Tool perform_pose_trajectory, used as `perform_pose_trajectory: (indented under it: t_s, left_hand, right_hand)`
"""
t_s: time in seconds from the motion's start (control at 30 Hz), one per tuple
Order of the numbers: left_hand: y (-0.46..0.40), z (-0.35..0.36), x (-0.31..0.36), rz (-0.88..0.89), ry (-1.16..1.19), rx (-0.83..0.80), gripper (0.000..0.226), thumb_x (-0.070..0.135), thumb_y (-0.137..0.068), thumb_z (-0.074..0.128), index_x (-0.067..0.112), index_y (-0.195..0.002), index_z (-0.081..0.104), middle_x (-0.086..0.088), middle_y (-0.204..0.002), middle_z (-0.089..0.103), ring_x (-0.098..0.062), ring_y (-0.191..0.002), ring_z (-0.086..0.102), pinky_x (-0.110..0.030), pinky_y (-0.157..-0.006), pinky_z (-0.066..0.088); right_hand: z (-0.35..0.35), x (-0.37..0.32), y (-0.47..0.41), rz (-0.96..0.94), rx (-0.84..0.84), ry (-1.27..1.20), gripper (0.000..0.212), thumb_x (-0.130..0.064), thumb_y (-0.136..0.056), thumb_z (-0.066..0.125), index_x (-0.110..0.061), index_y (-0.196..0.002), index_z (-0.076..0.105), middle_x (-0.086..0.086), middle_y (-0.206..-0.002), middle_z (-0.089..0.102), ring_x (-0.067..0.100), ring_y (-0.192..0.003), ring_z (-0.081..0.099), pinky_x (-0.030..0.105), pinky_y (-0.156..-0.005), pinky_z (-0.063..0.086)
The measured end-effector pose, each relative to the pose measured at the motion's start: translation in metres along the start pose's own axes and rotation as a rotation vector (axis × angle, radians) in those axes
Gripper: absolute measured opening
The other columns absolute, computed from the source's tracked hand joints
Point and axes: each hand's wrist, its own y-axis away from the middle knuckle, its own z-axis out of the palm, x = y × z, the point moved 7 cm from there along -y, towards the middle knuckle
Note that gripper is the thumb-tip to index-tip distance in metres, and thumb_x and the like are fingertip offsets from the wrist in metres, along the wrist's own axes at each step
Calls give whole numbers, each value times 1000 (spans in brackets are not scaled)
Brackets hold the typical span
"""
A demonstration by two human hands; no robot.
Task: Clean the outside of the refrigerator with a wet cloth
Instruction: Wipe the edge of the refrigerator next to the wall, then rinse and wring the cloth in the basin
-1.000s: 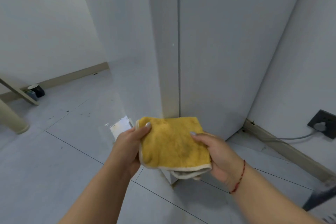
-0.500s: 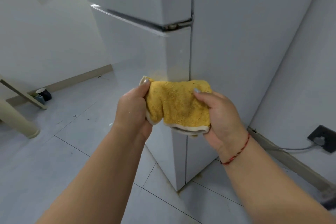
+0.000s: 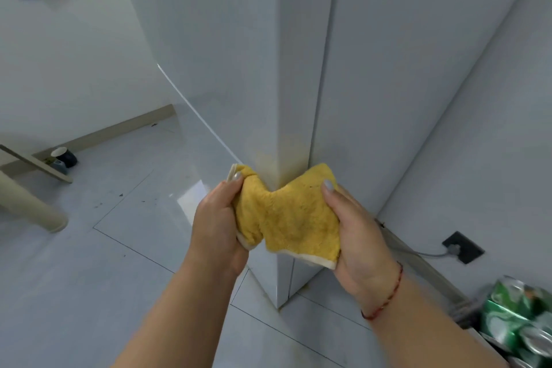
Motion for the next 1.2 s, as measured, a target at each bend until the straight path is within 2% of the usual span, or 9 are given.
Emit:
perform_pose_trajectory:
  t_s: [0.2, 0.4, 0.6, 0.77, 0.83, 0.97, 1.07, 1.13, 1.2]
  left_hand:
    - [40, -16, 45, -125, -165, 115, 19, 24, -94, 54, 8, -93, 66, -10, -68, 67, -25, -57, 65, -36, -60, 53]
    - [69, -42, 108, -173, -98, 122, 30, 24, -92, 55, 4, -113, 64, -17, -86, 69, -32, -77, 67, -45, -74, 54]
    - [83, -70, 176, -97, -33, 119, 25, 10, -92, 55, -5, -110, 62, -21, -92, 72, -32, -80, 71, -51, -82, 55]
    - [85, -98, 222, 15, -74, 126, 21, -3, -94, 48, 0, -111, 59, -17, -85, 71, -26, -70, 72, -37, -60, 60]
    - [79, -111, 234, 41, -72, 148, 30, -5, -93, 49, 3, -121, 56, -19, -96, 70, -28, -77, 73, -40, -64, 59]
    - [63, -139, 269, 145, -188, 248, 51, 0, -92, 59, 18, -138, 45, -16, -128, 56, -32, -111, 60, -49, -94, 50]
    - [59, -154, 313, 339, -475, 340, 39, 6, -89, 64, 26, -122, 59, -3, -123, 53, -19, -115, 48, -41, -90, 44]
    - [52, -158, 341, 414, -579, 332, 22, 10, -87, 66, 28, -100, 70, -12, -100, 59, -21, -95, 53, -47, -83, 48]
    - [36, -161, 369, 449, -610, 278, 14, 15, -88, 68, 26, -93, 74, -18, -97, 66, -28, -89, 63, -41, -82, 53]
  right_hand:
    - [52, -18, 28, 133, 30, 142, 56, -54, -74, 57, -23, -120, 62, 2, -116, 69, 20, -106, 66, 44, -90, 54]
    - [120, -38, 40, 236, 54, 95, 40, -48, -95, 45, -17, -106, 68, 6, -100, 74, 22, -88, 72, 35, -61, 57]
    - [184, -50, 30, 258, 53, 78, 34, -44, -99, 42, -22, -113, 65, 10, -114, 67, 31, -96, 67, 42, -59, 57]
    - [231, -49, 17, 245, 27, 71, 30, -39, -101, 41, -24, -104, 67, 11, -112, 67, 33, -94, 67, 47, -62, 56]
    - [248, -45, 9, 253, 14, 64, 30, -39, -101, 41, -25, -105, 67, 12, -113, 67, 36, -96, 66, 53, -65, 56]
    - [288, -41, -20, 229, -34, 45, 32, -33, -102, 39, -17, -105, 66, 15, -110, 69, 35, -98, 67, 54, -77, 55]
    - [321, -35, -53, 253, -56, 15, 39, -37, -101, 40, -11, -107, 67, 18, -109, 69, 37, -98, 65, 52, -80, 53]
    - [349, -28, -77, 315, -134, -36, 59, -52, -99, 32, -8, -97, 72, 22, -106, 69, 40, -99, 57, 45, -77, 42]
    - [385, -24, -108, 331, -201, -115, 70, -61, -96, 22, -12, -105, 71, 21, -108, 68, 39, -105, 54, 47, -88, 37]
